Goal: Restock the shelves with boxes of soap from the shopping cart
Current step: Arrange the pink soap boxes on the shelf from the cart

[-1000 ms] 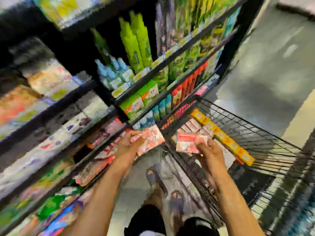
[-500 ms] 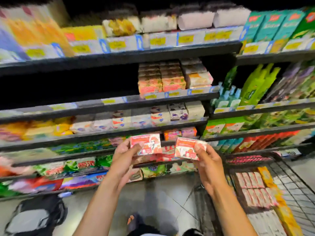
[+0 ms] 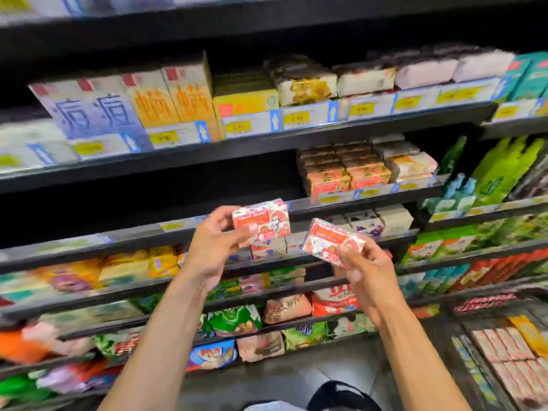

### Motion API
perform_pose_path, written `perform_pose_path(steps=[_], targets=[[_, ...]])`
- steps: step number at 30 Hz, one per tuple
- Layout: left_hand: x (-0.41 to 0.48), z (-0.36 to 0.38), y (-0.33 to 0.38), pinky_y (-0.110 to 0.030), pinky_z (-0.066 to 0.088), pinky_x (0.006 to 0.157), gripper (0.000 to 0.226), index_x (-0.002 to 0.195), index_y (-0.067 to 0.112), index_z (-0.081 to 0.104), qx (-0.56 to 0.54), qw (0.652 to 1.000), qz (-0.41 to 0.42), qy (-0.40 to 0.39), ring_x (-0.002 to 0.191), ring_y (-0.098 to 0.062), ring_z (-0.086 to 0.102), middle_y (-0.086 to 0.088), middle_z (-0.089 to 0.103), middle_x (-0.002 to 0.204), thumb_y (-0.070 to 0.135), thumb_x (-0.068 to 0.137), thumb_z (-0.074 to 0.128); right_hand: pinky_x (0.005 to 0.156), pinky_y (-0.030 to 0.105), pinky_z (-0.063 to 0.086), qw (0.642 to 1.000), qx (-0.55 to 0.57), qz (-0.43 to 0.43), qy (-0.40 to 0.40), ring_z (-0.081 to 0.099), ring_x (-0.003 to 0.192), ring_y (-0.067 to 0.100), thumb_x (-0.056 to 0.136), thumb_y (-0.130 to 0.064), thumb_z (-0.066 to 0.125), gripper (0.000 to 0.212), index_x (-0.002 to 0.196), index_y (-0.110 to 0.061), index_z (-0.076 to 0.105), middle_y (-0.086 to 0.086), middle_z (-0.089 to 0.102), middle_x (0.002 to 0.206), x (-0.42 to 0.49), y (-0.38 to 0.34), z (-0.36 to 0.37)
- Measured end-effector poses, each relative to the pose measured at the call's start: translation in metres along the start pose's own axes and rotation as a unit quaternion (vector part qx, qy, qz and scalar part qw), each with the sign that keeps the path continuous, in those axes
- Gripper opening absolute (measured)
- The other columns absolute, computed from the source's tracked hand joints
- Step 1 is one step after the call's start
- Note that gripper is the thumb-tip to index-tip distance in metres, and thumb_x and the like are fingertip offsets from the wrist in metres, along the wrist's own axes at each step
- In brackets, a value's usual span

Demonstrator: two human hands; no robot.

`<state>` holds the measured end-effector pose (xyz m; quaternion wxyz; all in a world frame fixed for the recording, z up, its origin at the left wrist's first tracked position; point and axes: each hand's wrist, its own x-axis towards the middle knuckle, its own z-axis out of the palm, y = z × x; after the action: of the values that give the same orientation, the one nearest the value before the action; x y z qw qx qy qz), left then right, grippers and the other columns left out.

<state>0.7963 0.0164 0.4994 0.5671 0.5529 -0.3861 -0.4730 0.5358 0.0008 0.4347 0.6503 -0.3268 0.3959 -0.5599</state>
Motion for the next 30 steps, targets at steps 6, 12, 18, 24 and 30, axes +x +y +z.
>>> perform_pose_path(steps=[6, 12, 18, 24, 30], targets=[[0.066, 0.004, 0.014, -0.022, 0.056, 0.076, 0.03, 0.104, 0.016, 0.071, 0.086, 0.993, 0.077, -0.018, 0.092, -0.011, 0.073, -0.001, 0.078, 0.098, 0.0, 0.079, 0.079, 0.086, 0.031, 0.06, 0.999, -0.015, -0.04, 0.023, 0.073, 0.099, 0.024, 0.087, -0.008, 0.074, 0.035, 0.12, -0.003, 0.064, 0.013, 0.075, 0.109, 0.013, 0.002, -0.005], [0.144, 0.012, 0.015, -0.016, 0.056, 0.065, 0.036, 0.103, 0.016, 0.064, 0.118, 0.99, 0.072, -0.007, 0.078, -0.01, 0.067, -0.002, 0.07, 0.091, -0.007, 0.079, 0.077, 0.087, 0.033, 0.06, 0.997, -0.009, -0.069, 0.024, 0.073, 0.102, 0.024, 0.082, -0.014, 0.076, 0.039, 0.12, -0.008, 0.066, 0.013, 0.076, 0.113, 0.037, 0.008, -0.01], [0.201, 0.013, 0.009, -0.019, 0.059, 0.063, 0.043, 0.111, 0.013, 0.062, 0.175, 0.98, 0.092, -0.036, 0.085, -0.012, 0.066, 0.0, 0.068, 0.092, -0.008, 0.077, 0.079, 0.073, 0.025, 0.06, 0.996, -0.02, -0.088, -0.001, 0.075, 0.095, 0.021, 0.081, -0.013, 0.076, 0.035, 0.115, -0.012, 0.068, 0.007, 0.078, 0.103, 0.06, 0.024, -0.017], [0.241, 0.015, 0.006, -0.016, 0.058, 0.066, 0.032, 0.089, 0.021, 0.058, 0.237, 0.965, 0.088, -0.064, 0.082, -0.009, 0.063, 0.001, 0.063, 0.088, -0.006, 0.084, 0.074, 0.085, 0.037, 0.061, 0.995, -0.017, -0.097, -0.009, 0.073, 0.098, 0.026, 0.081, -0.013, 0.075, 0.039, 0.118, -0.008, 0.067, 0.013, 0.076, 0.108, 0.078, 0.043, -0.019], [0.267, 0.019, 0.004, -0.016, 0.056, 0.066, 0.034, 0.088, 0.022, 0.053, 0.269, 0.959, 0.071, -0.06, 0.082, -0.007, 0.06, 0.002, 0.06, 0.089, -0.007, 0.087, 0.071, 0.099, 0.053, 0.055, 0.995, -0.02, -0.101, -0.008, 0.071, 0.107, 0.033, 0.08, -0.013, 0.076, 0.041, 0.12, -0.008, 0.067, 0.02, 0.073, 0.116, 0.084, 0.049, -0.018]])
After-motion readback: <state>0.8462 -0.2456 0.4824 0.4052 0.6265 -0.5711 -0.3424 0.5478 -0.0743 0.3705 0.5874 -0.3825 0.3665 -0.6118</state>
